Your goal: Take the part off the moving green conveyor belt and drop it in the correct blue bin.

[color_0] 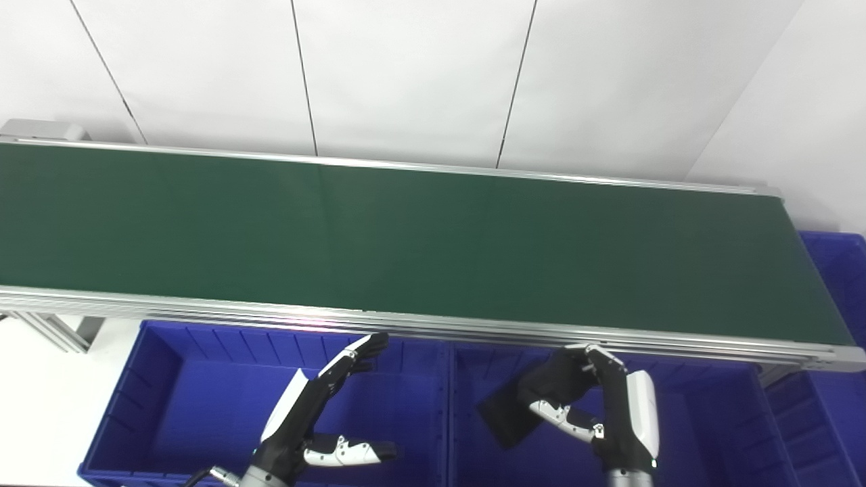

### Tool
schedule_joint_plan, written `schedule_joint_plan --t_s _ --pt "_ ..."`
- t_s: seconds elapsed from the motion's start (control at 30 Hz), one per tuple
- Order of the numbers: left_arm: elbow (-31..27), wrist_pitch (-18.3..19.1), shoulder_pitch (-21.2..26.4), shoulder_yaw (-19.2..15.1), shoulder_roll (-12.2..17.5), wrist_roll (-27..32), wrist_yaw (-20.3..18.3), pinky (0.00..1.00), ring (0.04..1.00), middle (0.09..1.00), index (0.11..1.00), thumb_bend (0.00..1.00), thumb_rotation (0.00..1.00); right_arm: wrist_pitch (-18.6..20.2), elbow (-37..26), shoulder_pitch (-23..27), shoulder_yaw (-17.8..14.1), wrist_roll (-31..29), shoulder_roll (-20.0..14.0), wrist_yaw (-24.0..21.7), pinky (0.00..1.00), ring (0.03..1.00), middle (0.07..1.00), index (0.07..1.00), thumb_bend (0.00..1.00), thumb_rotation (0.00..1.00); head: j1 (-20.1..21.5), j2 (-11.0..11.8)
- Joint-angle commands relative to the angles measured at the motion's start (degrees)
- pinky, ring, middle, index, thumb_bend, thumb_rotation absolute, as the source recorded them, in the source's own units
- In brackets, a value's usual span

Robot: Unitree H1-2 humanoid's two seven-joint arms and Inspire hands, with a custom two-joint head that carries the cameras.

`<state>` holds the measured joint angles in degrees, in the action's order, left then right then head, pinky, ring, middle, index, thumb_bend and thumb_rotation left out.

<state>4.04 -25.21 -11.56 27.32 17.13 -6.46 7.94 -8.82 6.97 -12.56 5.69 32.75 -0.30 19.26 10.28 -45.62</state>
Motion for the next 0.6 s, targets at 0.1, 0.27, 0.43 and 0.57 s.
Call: schedule_joint_plan --t_s 0.1,0.27,0.43,0.57 --pt "-2.33 -1.71 0.0 -1.54 -0.05 0.42 -2.14 0.82 0.877 0.888 0.876 0.77 0.45 1.53 2.65 3.79 0.64 0.14 0.66 0.33 0.49 0.423 0.521 0.513 0.51 0.0 -0.05 -0.59" --pt "-2.75 -1.71 -0.21 -2.76 -0.65 1.27 -3.27 0.8 0.861 0.878 0.867 0.78 0.43 6.71 0.41 3.69 3.98 0.86 -0.19 -5.91 0.64 0.735 0.779 0.672 0.6 0.06 -0.08 -0.84" --pt "-2.77 -1.68 -0.29 -4.06 -1.0 1.95 -5.18 0.81 0.867 0.882 0.876 0.76 0.43 5.29 -0.68 2.21 6.43 1.86 -0.89 -4.95 0.75 0.873 0.93 0.85 0.69 0.11 0.31 -0.76" --pt "-2.67 -1.71 -0.43 -5.14 -1.51 3.0 -7.09 0.83 0.877 0.887 0.88 0.76 0.41 1.77 -3.18 0.52 7.43 1.99 -1.71 -3.22 0.84 0.973 0.993 0.931 0.74 0.24 0.76 -0.86"
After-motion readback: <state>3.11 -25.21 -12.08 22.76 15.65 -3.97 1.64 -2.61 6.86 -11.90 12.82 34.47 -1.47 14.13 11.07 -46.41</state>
